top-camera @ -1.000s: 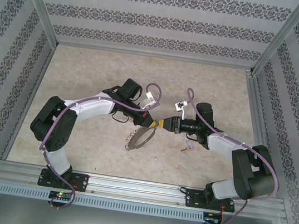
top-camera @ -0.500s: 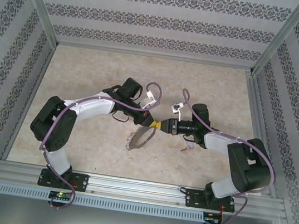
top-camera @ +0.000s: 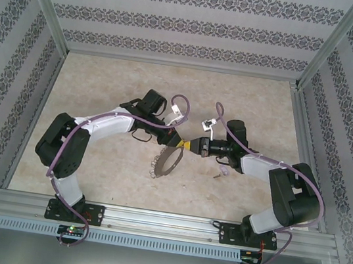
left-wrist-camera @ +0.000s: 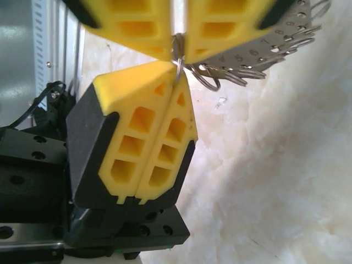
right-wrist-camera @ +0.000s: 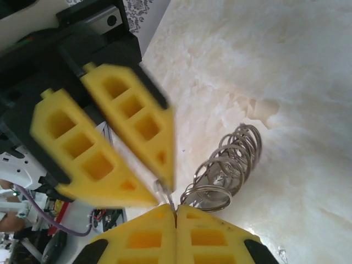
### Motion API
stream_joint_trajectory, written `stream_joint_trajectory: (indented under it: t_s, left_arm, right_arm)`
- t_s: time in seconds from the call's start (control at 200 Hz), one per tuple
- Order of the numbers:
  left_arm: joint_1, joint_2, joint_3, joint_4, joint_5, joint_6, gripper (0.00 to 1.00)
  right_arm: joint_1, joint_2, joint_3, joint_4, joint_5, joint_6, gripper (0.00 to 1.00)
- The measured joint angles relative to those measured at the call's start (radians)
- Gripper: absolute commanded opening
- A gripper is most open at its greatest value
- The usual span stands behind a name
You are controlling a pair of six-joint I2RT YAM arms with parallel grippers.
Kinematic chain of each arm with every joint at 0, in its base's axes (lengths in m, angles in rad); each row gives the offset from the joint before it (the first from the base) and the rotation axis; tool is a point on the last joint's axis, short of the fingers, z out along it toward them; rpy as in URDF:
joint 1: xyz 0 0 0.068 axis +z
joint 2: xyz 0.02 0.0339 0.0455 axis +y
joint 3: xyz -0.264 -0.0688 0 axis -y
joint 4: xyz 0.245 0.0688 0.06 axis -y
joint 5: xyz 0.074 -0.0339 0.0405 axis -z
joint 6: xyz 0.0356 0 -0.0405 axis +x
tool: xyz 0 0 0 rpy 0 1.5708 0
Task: Put the keys on the keyring
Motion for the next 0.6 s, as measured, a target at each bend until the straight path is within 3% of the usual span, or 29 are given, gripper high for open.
stream_joint_trajectory:
  t_s: [0.115,0.25,0.395,0.6]
  left_arm:
    - [0.008,-0.043,-0.051,0.081,-0.04,-0.051,0.45]
    - [0.063,-0.159,-0.157,0.221,-0.081,-0.14,0.49]
    - [0.111,-0.22,-0.196,0.344,-0.108,-0.225,0.47]
    - [0.112,-0.204,-0.252,0.498,-0.085,-0.332,0.33]
  right_arm:
    - [-0.003,0.0,0.0,0.006,0.019,0.004,0.0]
    - [-0.008,0.0,0.0,0.03,0.029,0.012,0.0]
    - [-0.014,0.002,0.0,0.064,0.034,0.032,0.0]
    - [-0.016,0.025,0.0,0.127,0.033,0.078,0.0]
